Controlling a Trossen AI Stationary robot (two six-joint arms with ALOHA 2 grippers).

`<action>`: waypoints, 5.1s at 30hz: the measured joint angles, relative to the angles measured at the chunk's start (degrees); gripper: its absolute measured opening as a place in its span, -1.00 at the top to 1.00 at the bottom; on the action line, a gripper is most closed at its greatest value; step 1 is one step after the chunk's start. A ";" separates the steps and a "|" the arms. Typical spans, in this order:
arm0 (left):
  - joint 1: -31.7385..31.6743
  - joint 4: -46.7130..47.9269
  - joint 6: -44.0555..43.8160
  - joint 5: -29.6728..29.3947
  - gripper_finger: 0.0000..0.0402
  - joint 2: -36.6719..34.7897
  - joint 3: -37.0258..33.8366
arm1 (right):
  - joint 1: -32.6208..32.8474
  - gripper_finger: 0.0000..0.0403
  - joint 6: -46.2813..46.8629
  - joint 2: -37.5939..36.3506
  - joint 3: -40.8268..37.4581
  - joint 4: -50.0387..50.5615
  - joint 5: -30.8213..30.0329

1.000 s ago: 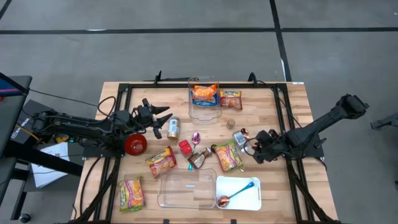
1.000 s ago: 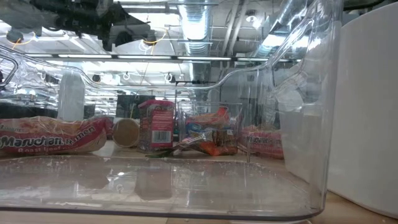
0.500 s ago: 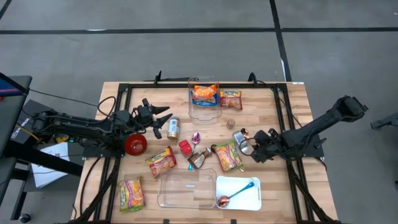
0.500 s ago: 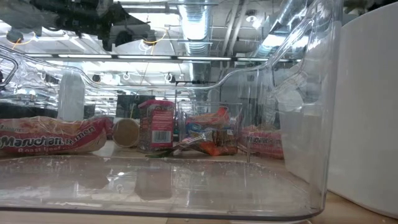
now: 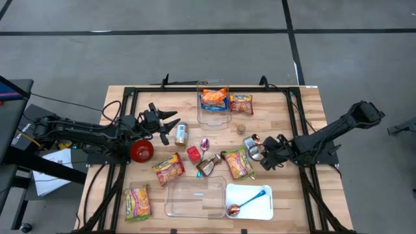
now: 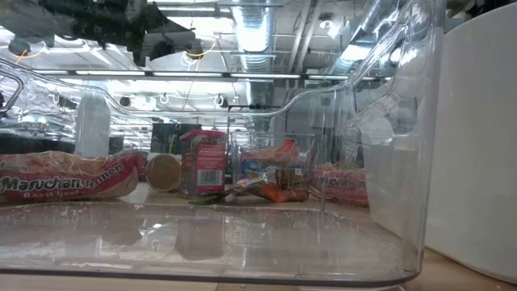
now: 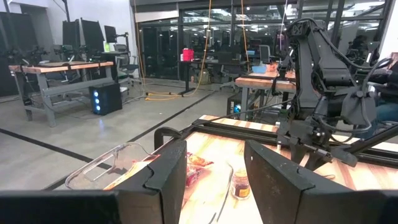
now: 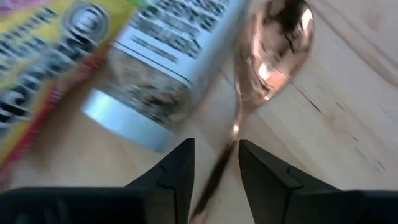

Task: Pick & Place Food Item
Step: Put the gold spoon into the white bin

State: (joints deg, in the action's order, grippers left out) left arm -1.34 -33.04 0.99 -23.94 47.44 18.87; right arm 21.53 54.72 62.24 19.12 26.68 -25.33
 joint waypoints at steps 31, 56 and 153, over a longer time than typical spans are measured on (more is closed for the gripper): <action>0.01 -0.02 -1.06 0.02 0.23 0.00 0.00 | -6.32 0.97 -5.07 -1.50 -4.54 -4.19 2.94; 0.02 0.02 -1.07 0.02 0.23 0.00 0.00 | -2.67 1.00 -6.02 -3.78 0.55 3.14 -13.03; 0.00 0.66 -1.96 0.04 0.23 0.04 -0.01 | 15.56 1.00 -51.08 15.67 12.47 -45.34 36.35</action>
State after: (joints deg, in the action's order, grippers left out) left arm -1.34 -32.38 -0.97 -23.90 47.48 18.87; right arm 37.09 3.64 77.91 31.59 -18.66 11.02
